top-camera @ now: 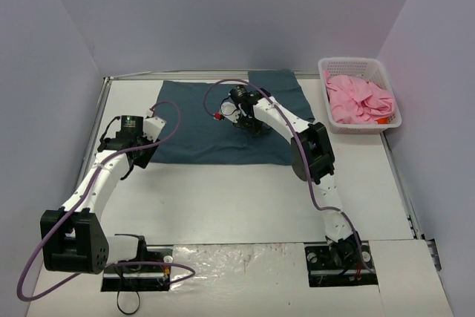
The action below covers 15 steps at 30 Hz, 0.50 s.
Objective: Fold and stack the t-shirts
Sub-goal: Fold the flattened tshirt in 1/3 of the way
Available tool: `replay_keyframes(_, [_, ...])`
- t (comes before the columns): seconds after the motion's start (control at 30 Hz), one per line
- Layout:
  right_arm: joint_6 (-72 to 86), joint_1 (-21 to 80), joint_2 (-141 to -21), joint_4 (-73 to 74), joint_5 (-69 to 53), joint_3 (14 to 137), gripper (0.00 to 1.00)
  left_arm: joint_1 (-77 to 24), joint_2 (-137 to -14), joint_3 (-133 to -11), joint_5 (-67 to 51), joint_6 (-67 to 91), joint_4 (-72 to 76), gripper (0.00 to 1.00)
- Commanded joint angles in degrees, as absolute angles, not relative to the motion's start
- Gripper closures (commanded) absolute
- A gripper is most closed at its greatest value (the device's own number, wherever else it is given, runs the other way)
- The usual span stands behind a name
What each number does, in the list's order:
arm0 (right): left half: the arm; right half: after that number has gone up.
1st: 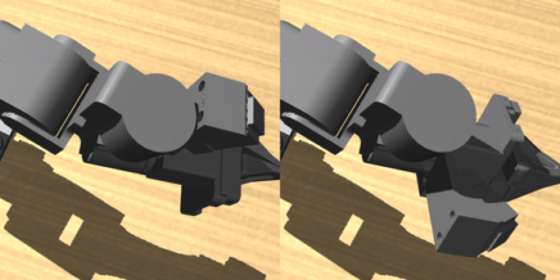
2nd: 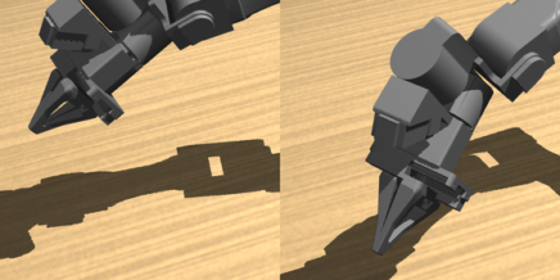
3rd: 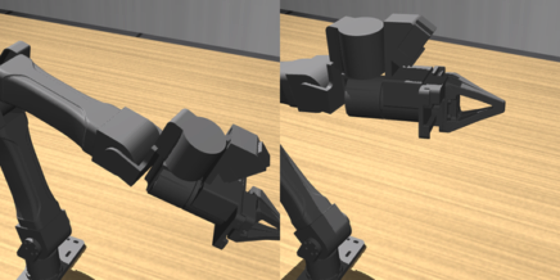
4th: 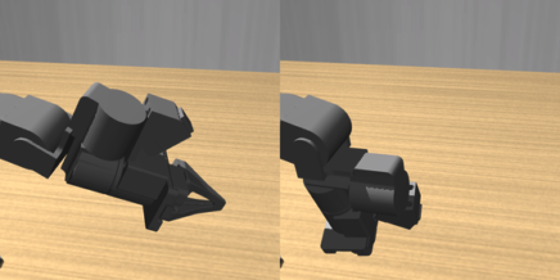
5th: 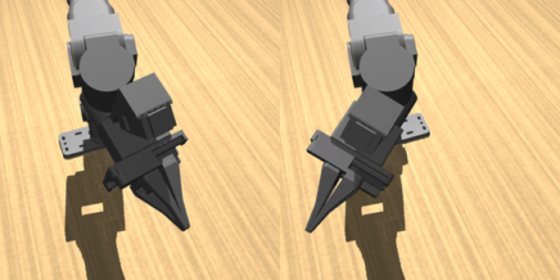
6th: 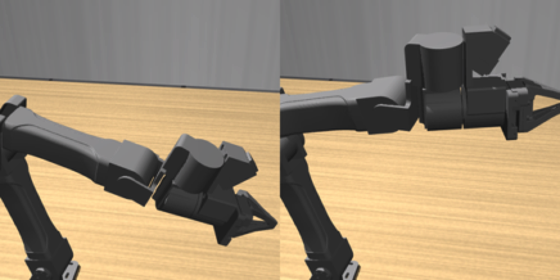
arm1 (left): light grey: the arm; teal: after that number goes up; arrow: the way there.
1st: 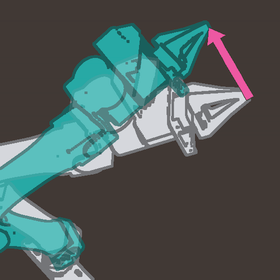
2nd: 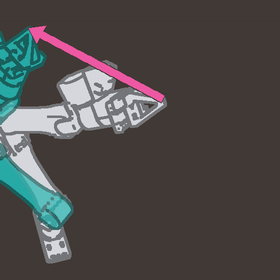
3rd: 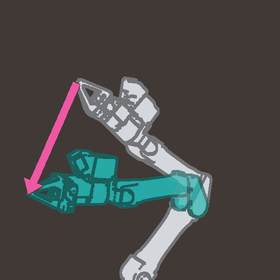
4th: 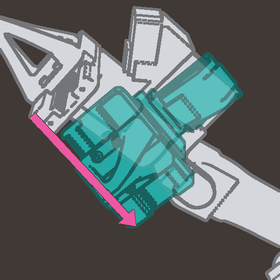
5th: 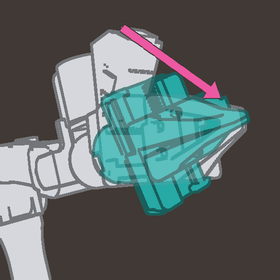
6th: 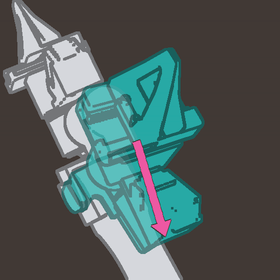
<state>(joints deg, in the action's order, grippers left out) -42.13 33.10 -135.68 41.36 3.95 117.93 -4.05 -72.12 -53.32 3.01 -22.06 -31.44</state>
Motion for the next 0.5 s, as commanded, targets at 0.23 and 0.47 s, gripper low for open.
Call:
replay_keyframes(0.23, [-43.15, 33.75, -137.9, 43.68, 6.33, 122.78, 1.0, -3.6, -71.63, -53.53, 3.6, -21.88, -31.73, 0.55])
replay_keyframes(0.47, [-43.42, 34.45, -139.3, 43.59, 6.33, 124.63, 1.0, -3.6, -71.98, -53.61, 3.52, -21.89, -31.73, 0.55])
